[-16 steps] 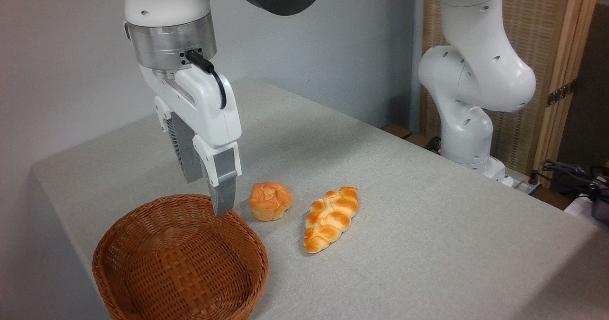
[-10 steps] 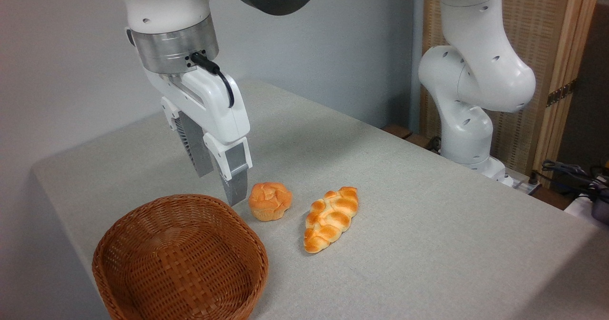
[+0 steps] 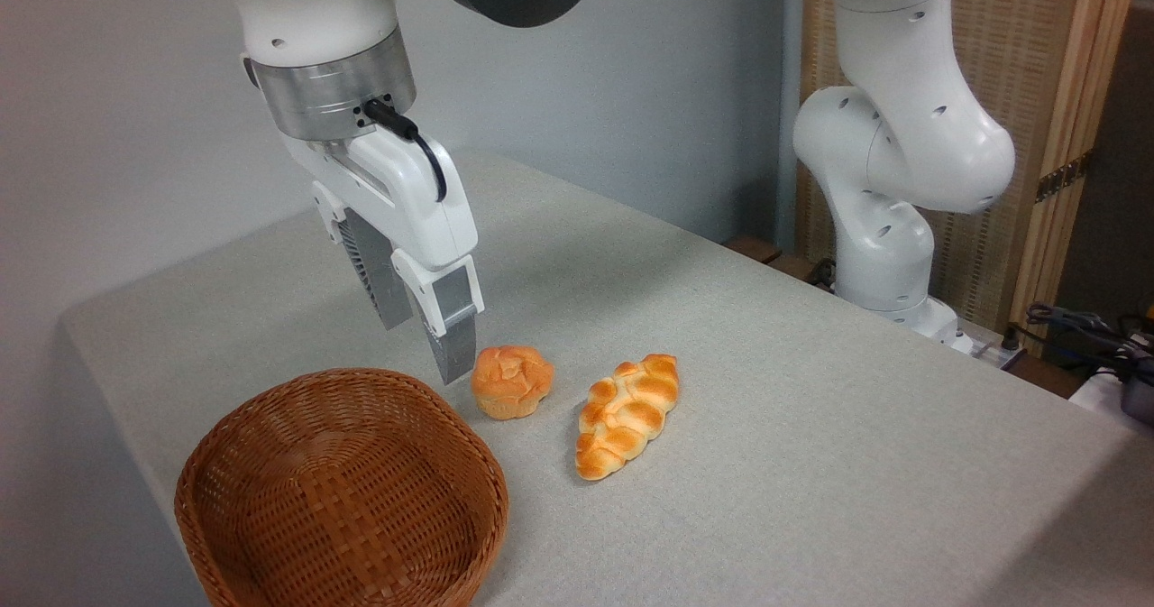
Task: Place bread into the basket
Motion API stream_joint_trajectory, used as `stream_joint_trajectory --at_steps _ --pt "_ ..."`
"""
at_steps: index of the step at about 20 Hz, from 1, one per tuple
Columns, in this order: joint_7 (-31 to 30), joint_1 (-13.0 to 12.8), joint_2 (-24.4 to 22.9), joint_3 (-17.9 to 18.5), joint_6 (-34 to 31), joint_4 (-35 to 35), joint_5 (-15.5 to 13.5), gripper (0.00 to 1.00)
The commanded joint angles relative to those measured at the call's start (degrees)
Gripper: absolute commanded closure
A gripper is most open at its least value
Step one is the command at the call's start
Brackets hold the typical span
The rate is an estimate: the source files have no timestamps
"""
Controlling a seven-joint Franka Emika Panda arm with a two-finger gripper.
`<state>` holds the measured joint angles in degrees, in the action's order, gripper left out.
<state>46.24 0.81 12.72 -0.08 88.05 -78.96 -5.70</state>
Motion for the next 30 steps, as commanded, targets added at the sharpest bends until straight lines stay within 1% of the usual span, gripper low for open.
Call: stream_joint_trajectory --at_steps 1,8,10,14,19,30 --pt "-0.5 -0.2 -0.9 0.2 -0.4 -0.7 -0.1 0.00" --pt "-0.4 -0.2 -0.8 0.2 0.2 -0.7 -0.1 0.00" --pt "-0.5 -1.2 -0.8 -1.0 0.1 -0.7 0.3 0.00" --pt "-1.1 -1.4 -0.8 -1.9 0.1 -0.7 0.3 0.00" --pt "-0.5 -0.9 -0.7 -0.9 0.5 -0.7 0.4 0.00" --pt "-0.4 -1.3 -0.2 -1.7 0.8 -0.7 0.5 0.00"
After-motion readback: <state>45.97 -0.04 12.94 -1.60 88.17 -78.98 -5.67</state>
